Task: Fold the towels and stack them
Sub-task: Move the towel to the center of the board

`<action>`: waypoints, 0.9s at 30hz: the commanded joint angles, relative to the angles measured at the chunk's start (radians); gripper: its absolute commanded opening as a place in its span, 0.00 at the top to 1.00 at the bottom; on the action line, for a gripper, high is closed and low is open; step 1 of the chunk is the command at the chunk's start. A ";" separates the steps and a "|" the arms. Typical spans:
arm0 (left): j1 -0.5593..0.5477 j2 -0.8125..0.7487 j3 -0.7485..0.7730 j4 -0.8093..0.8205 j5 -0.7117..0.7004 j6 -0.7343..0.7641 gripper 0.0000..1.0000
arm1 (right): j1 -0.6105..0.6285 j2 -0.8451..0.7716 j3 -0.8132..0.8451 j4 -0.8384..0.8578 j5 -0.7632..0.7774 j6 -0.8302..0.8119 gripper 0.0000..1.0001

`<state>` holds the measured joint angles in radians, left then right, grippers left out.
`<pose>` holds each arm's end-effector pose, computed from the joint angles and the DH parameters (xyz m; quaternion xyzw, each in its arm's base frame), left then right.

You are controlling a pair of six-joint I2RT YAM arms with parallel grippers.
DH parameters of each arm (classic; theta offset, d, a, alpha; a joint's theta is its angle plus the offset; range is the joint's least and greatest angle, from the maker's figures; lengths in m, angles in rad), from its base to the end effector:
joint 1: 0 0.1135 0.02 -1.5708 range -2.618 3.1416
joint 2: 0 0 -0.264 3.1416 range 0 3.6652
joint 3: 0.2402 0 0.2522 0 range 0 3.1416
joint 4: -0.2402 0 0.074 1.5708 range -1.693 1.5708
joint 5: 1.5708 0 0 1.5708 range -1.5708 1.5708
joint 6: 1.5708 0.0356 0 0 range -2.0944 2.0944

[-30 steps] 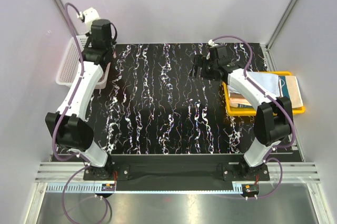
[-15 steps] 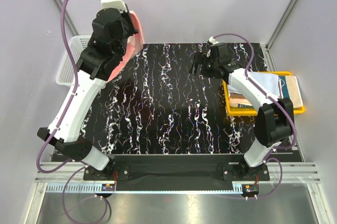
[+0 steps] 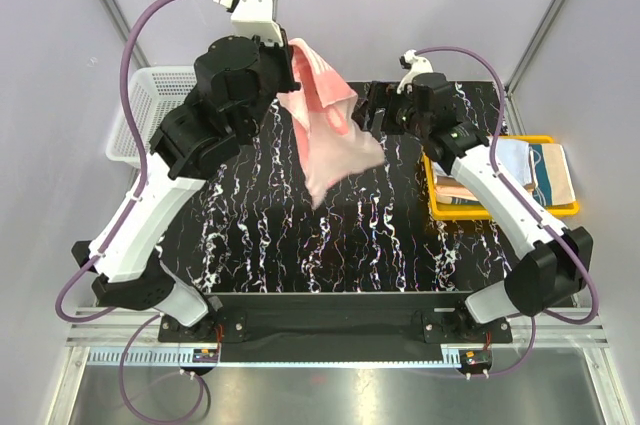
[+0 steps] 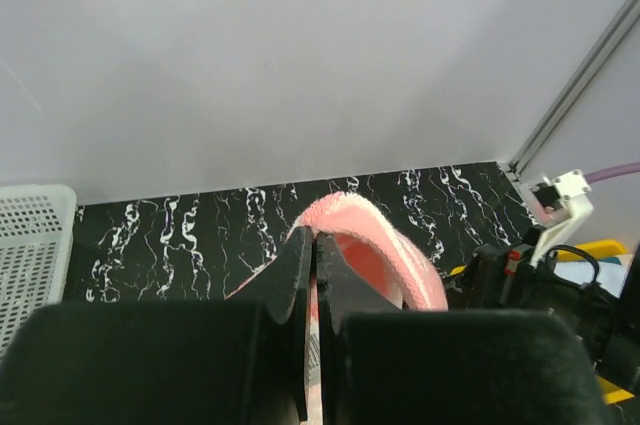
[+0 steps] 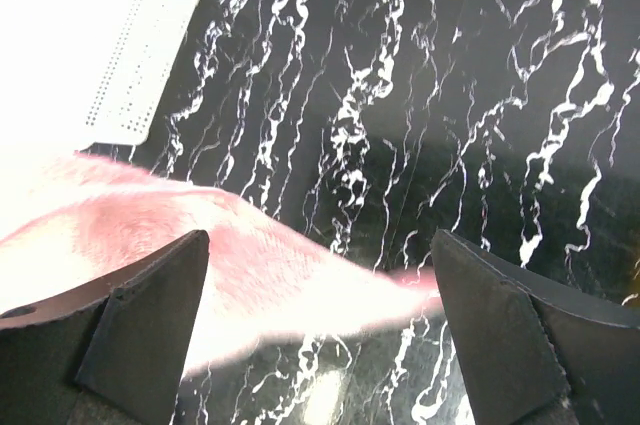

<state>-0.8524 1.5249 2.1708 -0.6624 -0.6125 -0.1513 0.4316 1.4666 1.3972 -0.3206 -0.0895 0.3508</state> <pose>0.1934 -0.1902 0.5709 0.0349 0.7110 -0.1332 0.6896 0.3096 0.1461 0.3773 -0.0584 0.8282 0.2464 0.5000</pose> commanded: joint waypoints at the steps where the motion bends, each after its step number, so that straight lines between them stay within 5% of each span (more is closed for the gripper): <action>1: 0.018 0.015 0.026 -0.017 -0.024 -0.062 1.00 | 0.002 0.000 -0.004 0.035 0.043 -0.029 0.00; 8: 0.428 0.335 -0.014 0.041 0.411 -0.249 1.00 | -0.004 0.312 0.192 -0.087 0.122 -0.036 0.00; 10: 0.518 0.519 -0.031 0.122 0.642 -0.307 0.85 | -0.007 0.375 0.256 -0.107 0.160 -0.021 0.00; 13: 0.648 0.658 -0.063 0.260 0.873 -0.443 0.82 | -0.010 0.439 0.258 -0.097 0.163 0.007 0.00; 14: 0.670 0.679 -0.083 0.305 0.887 -0.452 0.65 | -0.010 0.439 0.246 -0.084 0.151 0.017 0.00; 16: 0.670 0.670 -0.118 0.296 0.857 -0.426 0.58 | -0.008 0.425 0.182 -0.055 0.123 0.023 0.00; 19: 0.664 0.559 -0.250 0.331 0.795 -0.422 0.54 | -0.007 0.393 0.093 -0.020 0.102 0.040 0.00; 24: 0.587 0.332 -0.405 0.169 0.475 -0.396 0.52 | 0.056 0.328 -0.030 -0.012 0.119 0.080 0.00; 27: 0.537 0.162 -0.638 0.159 0.355 -0.436 0.52 | 0.117 0.308 -0.086 -0.006 0.145 0.106 0.02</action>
<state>-0.2687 1.9114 1.6535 -0.5087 -0.0814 -0.5568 0.4759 1.8519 1.3437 -0.3714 0.0246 0.4152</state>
